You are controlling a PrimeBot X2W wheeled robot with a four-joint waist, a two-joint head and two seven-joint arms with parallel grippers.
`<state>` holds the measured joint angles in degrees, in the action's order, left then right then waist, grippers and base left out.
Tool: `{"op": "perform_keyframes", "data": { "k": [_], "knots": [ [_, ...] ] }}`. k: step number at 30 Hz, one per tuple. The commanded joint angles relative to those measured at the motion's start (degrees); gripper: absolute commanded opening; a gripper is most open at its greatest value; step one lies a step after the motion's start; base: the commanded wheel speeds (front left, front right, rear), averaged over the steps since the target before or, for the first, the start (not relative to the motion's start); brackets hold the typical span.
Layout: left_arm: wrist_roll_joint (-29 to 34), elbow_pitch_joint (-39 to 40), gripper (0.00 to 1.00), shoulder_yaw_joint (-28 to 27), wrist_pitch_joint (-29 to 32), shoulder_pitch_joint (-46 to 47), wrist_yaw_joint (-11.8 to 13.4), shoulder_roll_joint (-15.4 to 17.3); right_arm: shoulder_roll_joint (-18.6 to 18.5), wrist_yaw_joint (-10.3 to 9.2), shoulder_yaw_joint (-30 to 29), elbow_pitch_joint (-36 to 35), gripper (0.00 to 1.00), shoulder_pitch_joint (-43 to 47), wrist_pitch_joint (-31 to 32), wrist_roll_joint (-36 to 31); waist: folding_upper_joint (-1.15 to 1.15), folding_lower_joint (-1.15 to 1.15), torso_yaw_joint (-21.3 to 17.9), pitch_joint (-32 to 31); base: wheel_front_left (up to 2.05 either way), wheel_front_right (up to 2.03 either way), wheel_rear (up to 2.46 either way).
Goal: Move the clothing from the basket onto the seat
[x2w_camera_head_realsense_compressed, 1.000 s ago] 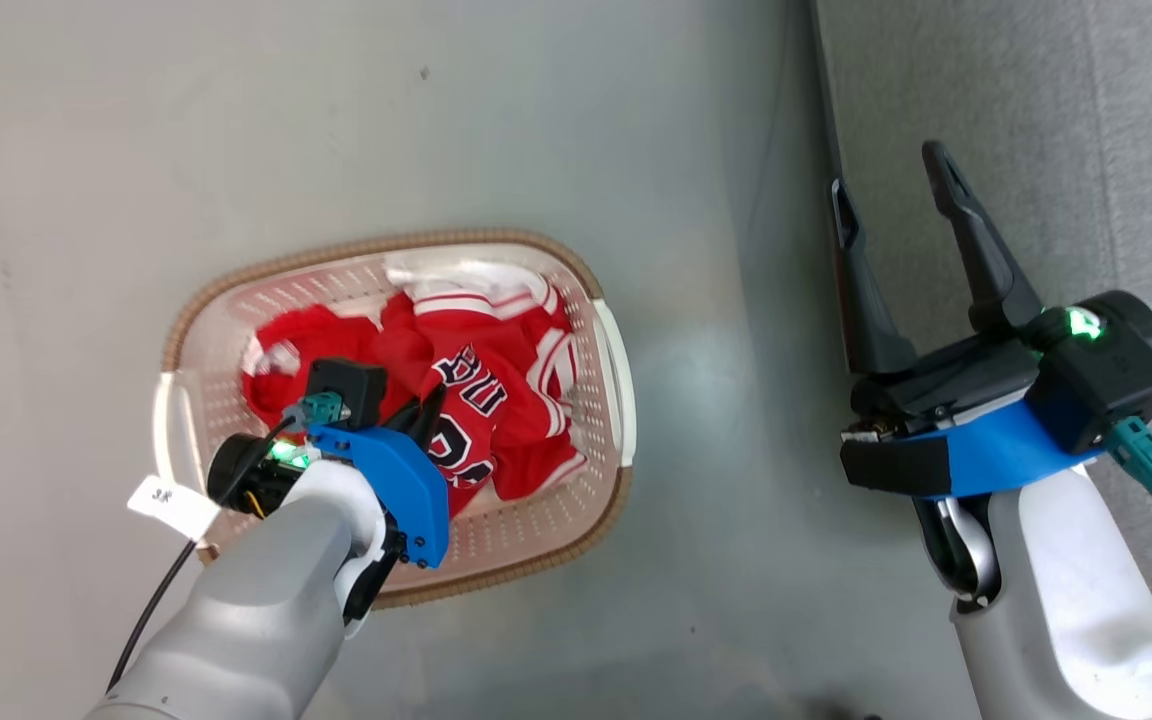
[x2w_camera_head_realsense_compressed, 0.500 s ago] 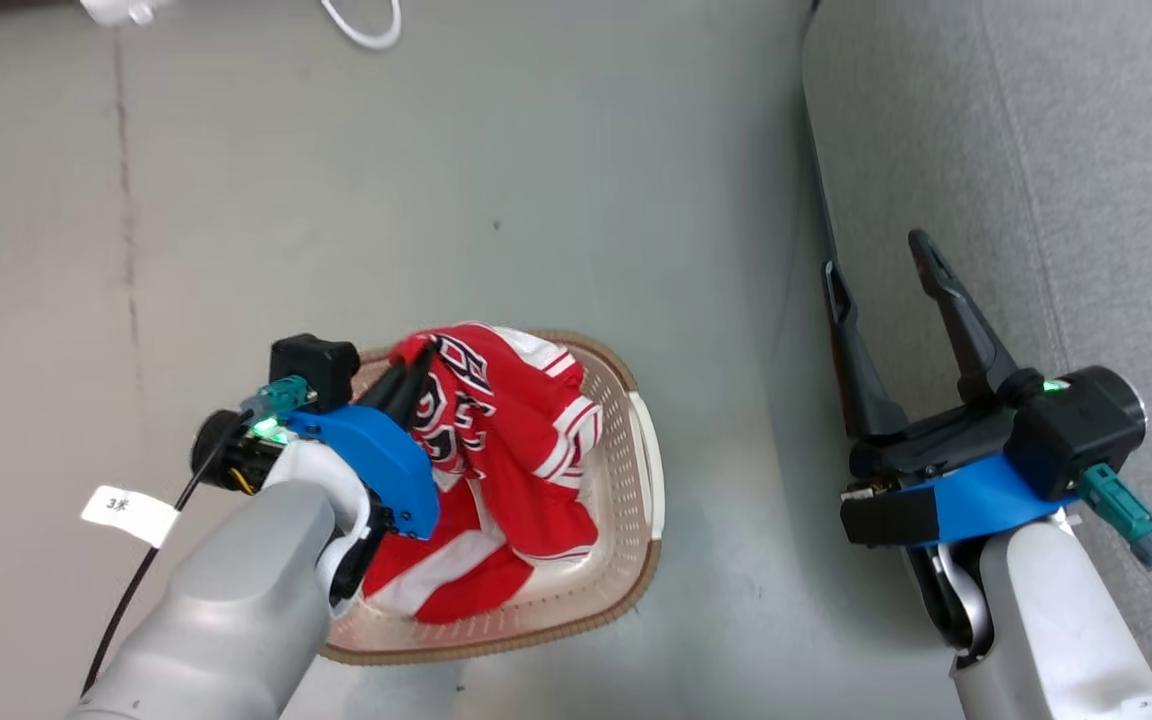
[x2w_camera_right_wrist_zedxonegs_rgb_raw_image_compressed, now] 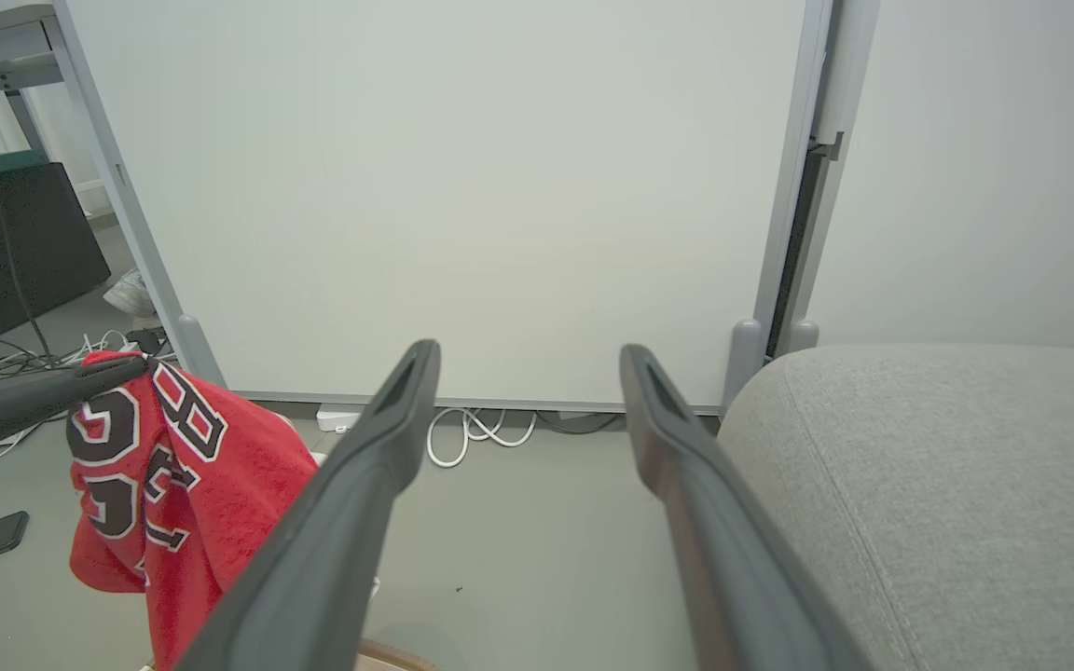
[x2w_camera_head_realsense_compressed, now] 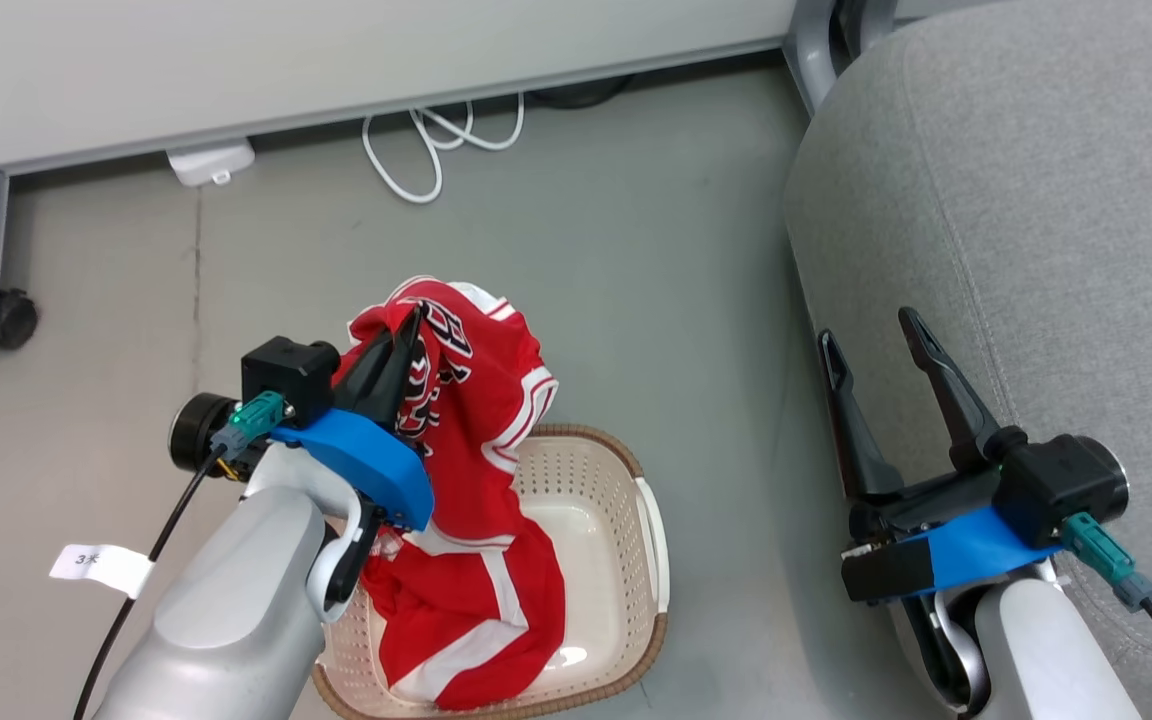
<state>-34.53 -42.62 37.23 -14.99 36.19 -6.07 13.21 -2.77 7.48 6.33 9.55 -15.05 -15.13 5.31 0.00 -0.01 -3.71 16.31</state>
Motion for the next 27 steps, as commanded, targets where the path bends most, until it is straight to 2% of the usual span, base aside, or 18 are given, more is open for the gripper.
{"op": "perform_keyframes", "data": {
  "k": [1,12,18,27],
  "knots": [
    [1.1,1.2,0.00,-1.4,-0.3,-0.6,-0.1,-0.2,-0.2,0.03,-0.2,0.2,1.00,1.0,0.0,0.3,0.00,0.01,0.1,-1.7,0.00,0.00,0.00],
    [10.0,9.6,0.00,-9.1,-0.3,-1.7,-1.0,-2.7,-0.2,0.03,-0.2,1.1,1.00,4.5,0.0,1.0,0.00,0.01,0.9,-7.5,0.00,0.00,0.00],
    [12.9,14.3,0.00,-9.1,-0.3,-1.2,-1.4,-3.9,-0.2,0.03,0.1,1.5,1.00,6.4,0.0,1.5,0.00,0.01,1.1,-10.9,0.00,0.00,0.00],
    [12.9,17.9,0.00,-6.6,-0.3,-2.1,-1.5,-4.2,-0.2,0.03,-0.2,1.8,1.00,8.2,0.0,1.8,0.00,0.01,1.8,-13.2,0.00,0.00,0.00]
  ]
}}
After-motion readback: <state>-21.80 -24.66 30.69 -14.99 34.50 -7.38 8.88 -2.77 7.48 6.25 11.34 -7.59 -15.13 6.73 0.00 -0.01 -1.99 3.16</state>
